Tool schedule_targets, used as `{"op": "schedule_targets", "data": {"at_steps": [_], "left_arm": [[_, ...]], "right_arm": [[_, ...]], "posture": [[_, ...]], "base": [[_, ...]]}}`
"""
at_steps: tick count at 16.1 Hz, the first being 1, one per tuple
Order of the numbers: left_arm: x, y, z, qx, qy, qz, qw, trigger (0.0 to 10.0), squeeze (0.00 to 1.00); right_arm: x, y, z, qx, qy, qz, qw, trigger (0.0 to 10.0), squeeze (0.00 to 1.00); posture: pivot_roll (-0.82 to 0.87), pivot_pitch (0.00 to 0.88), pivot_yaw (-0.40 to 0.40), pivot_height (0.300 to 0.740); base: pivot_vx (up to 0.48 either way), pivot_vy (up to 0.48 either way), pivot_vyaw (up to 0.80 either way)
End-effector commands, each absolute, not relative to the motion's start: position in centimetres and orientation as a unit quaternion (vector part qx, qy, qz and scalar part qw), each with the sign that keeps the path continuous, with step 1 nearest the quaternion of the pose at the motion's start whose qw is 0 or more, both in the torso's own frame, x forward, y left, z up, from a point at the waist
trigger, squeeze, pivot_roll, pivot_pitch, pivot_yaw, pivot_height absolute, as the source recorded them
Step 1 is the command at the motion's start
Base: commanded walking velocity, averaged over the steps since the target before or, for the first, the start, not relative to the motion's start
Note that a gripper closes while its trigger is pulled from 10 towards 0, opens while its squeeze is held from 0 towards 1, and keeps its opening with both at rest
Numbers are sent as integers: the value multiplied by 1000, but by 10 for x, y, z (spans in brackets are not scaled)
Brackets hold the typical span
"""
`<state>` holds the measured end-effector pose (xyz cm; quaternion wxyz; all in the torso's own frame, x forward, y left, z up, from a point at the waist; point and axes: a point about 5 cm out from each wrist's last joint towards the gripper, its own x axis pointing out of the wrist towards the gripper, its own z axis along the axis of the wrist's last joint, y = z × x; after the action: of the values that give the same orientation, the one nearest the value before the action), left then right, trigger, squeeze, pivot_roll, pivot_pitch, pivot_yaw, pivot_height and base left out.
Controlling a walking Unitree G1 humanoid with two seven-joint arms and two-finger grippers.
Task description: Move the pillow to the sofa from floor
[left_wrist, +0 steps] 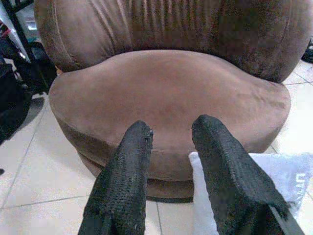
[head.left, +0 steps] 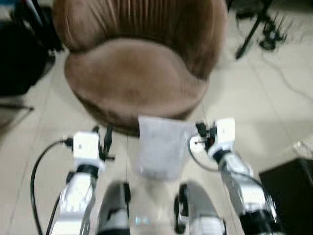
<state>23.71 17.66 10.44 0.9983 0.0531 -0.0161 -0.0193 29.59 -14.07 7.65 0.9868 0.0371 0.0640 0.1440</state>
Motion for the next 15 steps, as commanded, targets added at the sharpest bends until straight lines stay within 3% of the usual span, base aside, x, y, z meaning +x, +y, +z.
{"op": "schedule_targets", "data": {"at_steps": [1, 7, 15], "left_arm": [[235, 175, 102, 55, -8, -21, 998, 10000, 0], [237, 177, 104, 58, -13, -11, 998, 10000, 0], [243, 175, 121, 90, -73, -10, 993, 10000, 0]], "right_arm": [[294, -143, 74, 39, 72, 146, 986, 10000, 0], [294, -141, 73, 40, 75, 147, 985, 10000, 0], [298, -137, 72, 55, 57, 140, 987, 10000, 0]], "posture": [[29, 230, -47, 626], [30, 229, -49, 626], [32, 244, -5, 581]], "base": [[0, 0, 0], [0, 0, 0], [0, 0, 0]]}}
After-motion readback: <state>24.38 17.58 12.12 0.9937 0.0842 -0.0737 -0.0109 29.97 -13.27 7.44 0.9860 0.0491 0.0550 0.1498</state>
